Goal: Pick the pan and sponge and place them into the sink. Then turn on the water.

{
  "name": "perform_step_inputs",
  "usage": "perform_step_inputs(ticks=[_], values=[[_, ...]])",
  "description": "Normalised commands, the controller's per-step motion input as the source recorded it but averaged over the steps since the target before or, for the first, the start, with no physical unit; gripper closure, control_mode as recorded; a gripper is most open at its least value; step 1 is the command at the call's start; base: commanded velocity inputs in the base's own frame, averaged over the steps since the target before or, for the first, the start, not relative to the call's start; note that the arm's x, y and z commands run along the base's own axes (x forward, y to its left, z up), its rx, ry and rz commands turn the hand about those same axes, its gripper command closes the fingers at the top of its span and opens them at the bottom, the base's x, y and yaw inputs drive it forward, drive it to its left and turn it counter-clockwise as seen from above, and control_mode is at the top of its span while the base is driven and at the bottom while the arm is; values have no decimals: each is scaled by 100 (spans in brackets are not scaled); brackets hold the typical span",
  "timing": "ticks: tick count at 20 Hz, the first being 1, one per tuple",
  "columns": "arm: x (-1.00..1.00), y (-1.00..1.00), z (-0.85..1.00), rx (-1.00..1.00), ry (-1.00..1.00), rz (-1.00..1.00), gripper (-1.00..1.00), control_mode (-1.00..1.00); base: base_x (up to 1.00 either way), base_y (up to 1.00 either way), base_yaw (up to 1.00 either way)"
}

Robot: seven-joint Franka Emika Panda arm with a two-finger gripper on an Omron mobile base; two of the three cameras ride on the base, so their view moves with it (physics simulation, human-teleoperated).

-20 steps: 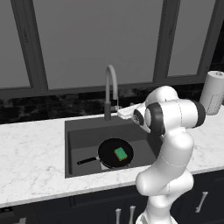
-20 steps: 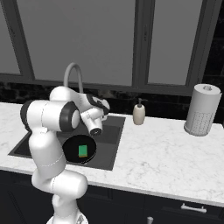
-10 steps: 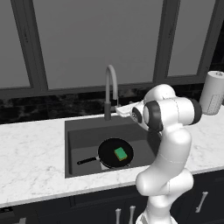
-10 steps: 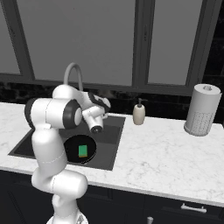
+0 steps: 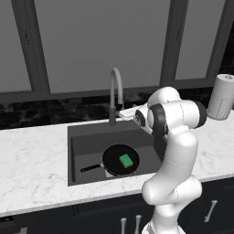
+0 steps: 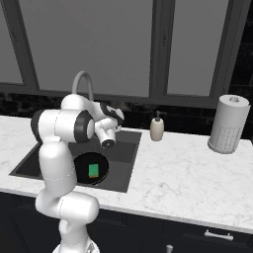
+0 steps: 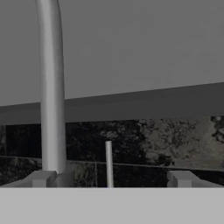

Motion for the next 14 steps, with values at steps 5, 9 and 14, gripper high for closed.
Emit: perform_step_inputs(ticks=[5,9,14], values=[[11,3,0,0,0,0,-100,-100,0,0,0],[9,0,0,0,0,0,-100,-100,0,0,0],[4,0,0,0,0,0,-100,-100,0,0,0]])
